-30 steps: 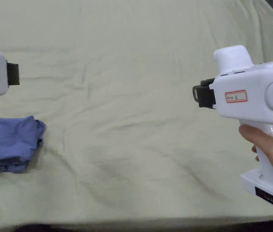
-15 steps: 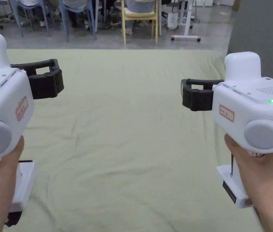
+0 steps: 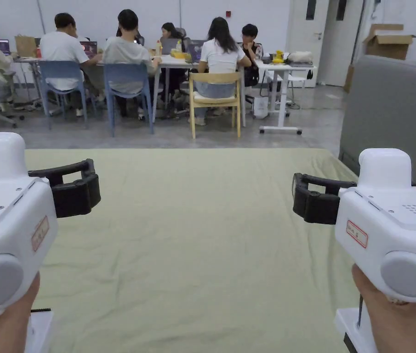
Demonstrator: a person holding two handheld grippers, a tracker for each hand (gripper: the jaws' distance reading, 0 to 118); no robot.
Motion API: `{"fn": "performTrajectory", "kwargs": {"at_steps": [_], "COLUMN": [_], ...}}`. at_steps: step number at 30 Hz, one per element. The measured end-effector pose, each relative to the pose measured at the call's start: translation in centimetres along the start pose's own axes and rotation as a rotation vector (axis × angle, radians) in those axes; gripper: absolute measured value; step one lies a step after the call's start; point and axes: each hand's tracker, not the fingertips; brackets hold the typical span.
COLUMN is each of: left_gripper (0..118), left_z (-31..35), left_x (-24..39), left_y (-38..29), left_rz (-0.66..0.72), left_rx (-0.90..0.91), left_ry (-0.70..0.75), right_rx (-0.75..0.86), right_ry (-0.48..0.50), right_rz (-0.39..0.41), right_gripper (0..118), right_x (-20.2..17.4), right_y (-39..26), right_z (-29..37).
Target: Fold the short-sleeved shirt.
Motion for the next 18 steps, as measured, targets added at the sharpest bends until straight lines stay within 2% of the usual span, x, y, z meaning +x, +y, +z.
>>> {"fn": "performTrajectory", "kwargs": {"at_steps": [6, 10, 13, 18], "left_gripper": [118, 118, 118, 118], "left_z": [-0.31, -0.4, -0.42, -0.62], "left_x": [-0.38, -0.42, -0.41, -0.63], "left_y": [-0.36, -0.59, -0.72, -0.64], "left_rz": [0.003, -0.013, -0.021, -0.014], "left_rx": [-0.014, -0.036, -0.045, -0.053], "left_ry": [0.027, 0.02, 0.023, 0.019], "right_rx": [0.022, 0.01, -0.021, -0.026], "right_ry": [-0.029, -0.037, -0.059, -0.035], "right_rz": [0.089, 0.073, 0.094, 0.074], "right_gripper": [118, 118, 118, 118], "right_x": [-0.8, -0.85, -0.78, -0.41], "right_y": [0.7, 0.8, 0.68, 0.49], "right_z": [0.42, 0.4, 0.15, 0.06]}}
